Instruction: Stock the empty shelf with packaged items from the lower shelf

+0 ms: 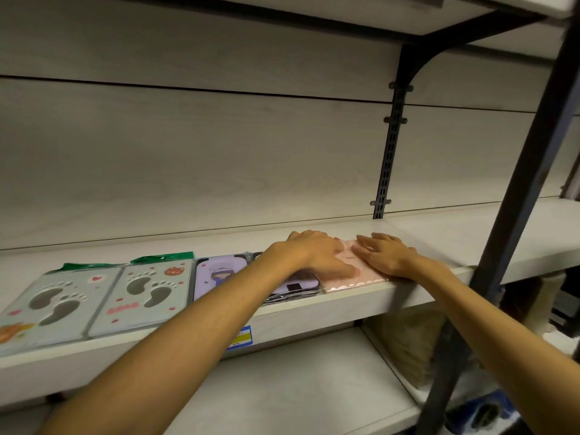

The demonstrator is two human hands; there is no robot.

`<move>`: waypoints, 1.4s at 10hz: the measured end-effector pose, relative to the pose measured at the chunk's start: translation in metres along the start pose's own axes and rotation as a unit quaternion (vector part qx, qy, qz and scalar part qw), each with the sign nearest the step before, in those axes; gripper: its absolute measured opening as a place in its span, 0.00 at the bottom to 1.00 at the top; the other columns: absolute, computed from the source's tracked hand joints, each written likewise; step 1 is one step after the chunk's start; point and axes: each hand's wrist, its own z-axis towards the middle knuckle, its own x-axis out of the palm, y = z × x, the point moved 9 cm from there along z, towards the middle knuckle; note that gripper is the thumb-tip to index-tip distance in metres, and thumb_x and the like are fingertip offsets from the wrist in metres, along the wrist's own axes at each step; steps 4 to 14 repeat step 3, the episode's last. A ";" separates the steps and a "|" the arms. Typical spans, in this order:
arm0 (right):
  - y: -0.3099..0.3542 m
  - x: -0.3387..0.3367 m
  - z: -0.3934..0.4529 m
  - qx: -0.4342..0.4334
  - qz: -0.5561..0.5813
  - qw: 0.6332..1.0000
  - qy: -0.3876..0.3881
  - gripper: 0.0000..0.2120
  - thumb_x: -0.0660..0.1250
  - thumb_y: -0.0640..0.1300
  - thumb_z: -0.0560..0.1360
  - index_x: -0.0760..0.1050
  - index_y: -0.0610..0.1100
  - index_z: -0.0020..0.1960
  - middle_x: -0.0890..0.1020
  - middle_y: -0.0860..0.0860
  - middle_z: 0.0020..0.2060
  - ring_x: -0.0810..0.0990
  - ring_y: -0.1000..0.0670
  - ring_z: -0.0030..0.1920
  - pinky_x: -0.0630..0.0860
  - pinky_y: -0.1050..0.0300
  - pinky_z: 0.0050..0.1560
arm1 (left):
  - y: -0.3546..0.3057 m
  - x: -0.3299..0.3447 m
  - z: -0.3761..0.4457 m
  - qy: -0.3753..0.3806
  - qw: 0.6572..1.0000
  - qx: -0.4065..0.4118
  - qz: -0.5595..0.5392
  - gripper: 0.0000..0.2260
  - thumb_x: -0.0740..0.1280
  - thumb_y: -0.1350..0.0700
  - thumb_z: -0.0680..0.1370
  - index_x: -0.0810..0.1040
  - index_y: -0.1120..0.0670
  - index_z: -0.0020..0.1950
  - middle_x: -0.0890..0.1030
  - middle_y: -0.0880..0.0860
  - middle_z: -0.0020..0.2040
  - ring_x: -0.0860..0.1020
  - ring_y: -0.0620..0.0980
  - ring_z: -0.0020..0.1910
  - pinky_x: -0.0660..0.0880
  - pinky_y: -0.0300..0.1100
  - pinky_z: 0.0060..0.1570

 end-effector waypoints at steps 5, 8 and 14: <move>0.050 -0.027 -0.008 -0.117 0.031 0.984 -0.131 0.27 0.45 0.66 0.80 0.64 0.58 0.75 0.64 0.50 0.77 0.58 0.44 0.77 0.47 0.29 0.73 | 0.017 -0.045 -0.043 -0.202 0.978 -0.052 -0.010 0.29 0.59 0.30 0.75 0.74 0.44 0.70 0.78 0.50 0.66 0.76 0.54 0.63 0.71 0.52 0.59; 0.050 -0.027 -0.008 -0.117 0.031 0.984 -0.131 0.27 0.45 0.66 0.80 0.64 0.58 0.75 0.64 0.50 0.77 0.58 0.44 0.77 0.47 0.29 0.73 | 0.017 -0.045 -0.043 -0.202 0.978 -0.052 -0.010 0.29 0.59 0.30 0.75 0.74 0.44 0.70 0.78 0.50 0.66 0.76 0.54 0.63 0.71 0.52 0.59; 0.050 -0.027 -0.008 -0.117 0.031 0.984 -0.131 0.27 0.45 0.66 0.80 0.64 0.58 0.75 0.64 0.50 0.77 0.58 0.44 0.77 0.47 0.29 0.73 | 0.017 -0.045 -0.043 -0.202 0.978 -0.052 -0.010 0.29 0.59 0.30 0.75 0.74 0.44 0.70 0.78 0.50 0.66 0.76 0.54 0.63 0.71 0.52 0.59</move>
